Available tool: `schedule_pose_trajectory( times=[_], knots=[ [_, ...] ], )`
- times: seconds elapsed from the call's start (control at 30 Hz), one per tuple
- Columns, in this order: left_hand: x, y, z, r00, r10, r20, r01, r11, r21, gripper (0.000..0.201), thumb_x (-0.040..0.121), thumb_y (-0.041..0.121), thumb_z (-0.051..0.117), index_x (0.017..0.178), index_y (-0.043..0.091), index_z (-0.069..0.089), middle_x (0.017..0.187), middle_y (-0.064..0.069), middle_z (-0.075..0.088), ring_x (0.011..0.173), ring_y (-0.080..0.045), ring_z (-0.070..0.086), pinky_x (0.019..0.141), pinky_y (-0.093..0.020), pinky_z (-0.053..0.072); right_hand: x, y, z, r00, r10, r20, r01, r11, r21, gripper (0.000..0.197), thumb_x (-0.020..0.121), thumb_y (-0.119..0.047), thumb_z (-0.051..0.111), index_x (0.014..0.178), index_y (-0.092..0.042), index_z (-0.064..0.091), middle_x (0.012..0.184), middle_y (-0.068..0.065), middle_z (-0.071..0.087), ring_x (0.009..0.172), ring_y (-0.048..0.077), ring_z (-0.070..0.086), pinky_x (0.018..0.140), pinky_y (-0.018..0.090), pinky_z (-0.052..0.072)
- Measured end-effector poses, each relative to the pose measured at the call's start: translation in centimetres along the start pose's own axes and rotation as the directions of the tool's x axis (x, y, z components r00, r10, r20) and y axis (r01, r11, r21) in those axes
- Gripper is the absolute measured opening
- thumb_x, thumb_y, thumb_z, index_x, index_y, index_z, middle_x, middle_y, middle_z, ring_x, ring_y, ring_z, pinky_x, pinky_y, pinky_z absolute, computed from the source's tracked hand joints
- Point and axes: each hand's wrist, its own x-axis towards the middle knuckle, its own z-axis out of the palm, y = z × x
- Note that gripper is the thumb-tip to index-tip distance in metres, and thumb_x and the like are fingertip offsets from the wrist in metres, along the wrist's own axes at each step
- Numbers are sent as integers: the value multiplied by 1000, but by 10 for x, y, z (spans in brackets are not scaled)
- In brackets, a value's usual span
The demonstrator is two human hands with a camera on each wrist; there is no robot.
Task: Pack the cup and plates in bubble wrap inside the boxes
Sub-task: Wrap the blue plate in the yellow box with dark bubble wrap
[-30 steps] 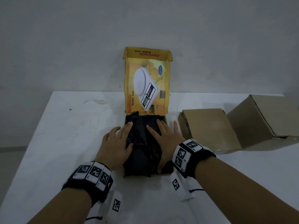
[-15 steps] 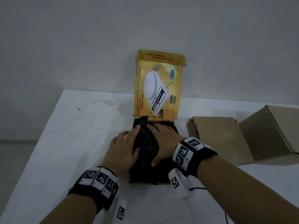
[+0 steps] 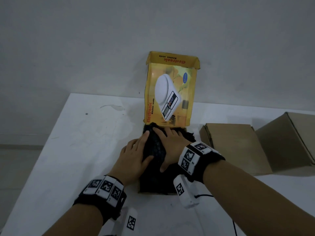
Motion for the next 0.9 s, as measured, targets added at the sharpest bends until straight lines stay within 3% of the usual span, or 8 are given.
schedule_pose_trajectory(
  times=[0.13,0.2,0.3,0.43,0.53,0.7,0.9],
  knots=[
    [5,-4,1,997,29,-76,-38,993,-115,63,90,51,16,148,28,25,153,18,16,128,-16,35,106,-31,34,-10,7,10,996,-34,88,21,990,143,146,51,-67,79,139,-37,-34,158,4,-18,144,24,-20,110,57,-16],
    [10,-3,1,994,23,-109,-30,998,-61,61,90,44,18,144,22,36,154,13,22,121,-18,39,97,-27,37,-13,3,18,994,-40,97,26,990,138,149,46,-74,76,132,-39,-41,152,6,-34,137,25,-36,106,60,-21],
    [21,-2,-3,995,24,-94,-16,996,88,58,90,35,23,141,14,41,152,3,33,115,-23,43,92,-36,45,-15,-3,30,997,-34,65,31,998,60,152,44,-77,74,129,-37,-45,142,10,-47,128,28,-47,102,63,-25],
    [31,1,-12,997,6,-82,16,964,267,50,89,26,37,138,16,45,141,2,48,119,-25,46,89,-40,44,-18,-2,38,998,-71,1,70,997,37,149,48,-76,73,133,-35,-42,143,13,-46,129,30,-45,103,64,-23],
    [31,3,-15,997,28,-76,-7,962,271,52,89,21,42,141,22,39,135,1,52,121,-26,45,90,-41,43,-28,11,31,996,-93,-2,93,995,39,149,45,-78,72,134,-37,-40,146,7,-43,132,26,-43,107,61,-20],
    [29,6,-9,998,-23,-59,38,960,276,55,89,31,23,142,20,34,130,-3,55,122,-27,44,93,-41,42,-43,25,39,1000,-13,-20,10,990,-143,151,45,-79,71,139,-29,-36,148,13,-39,135,30,-38,106,59,-20],
    [31,9,-6,998,-36,-58,52,951,303,59,88,30,22,145,15,34,128,-5,58,121,-31,47,92,-44,44,-50,21,42,999,-35,-38,32,996,-80,141,56,-75,69,140,-30,-35,150,18,-33,138,35,-32,113,55,-14]
  ],
)
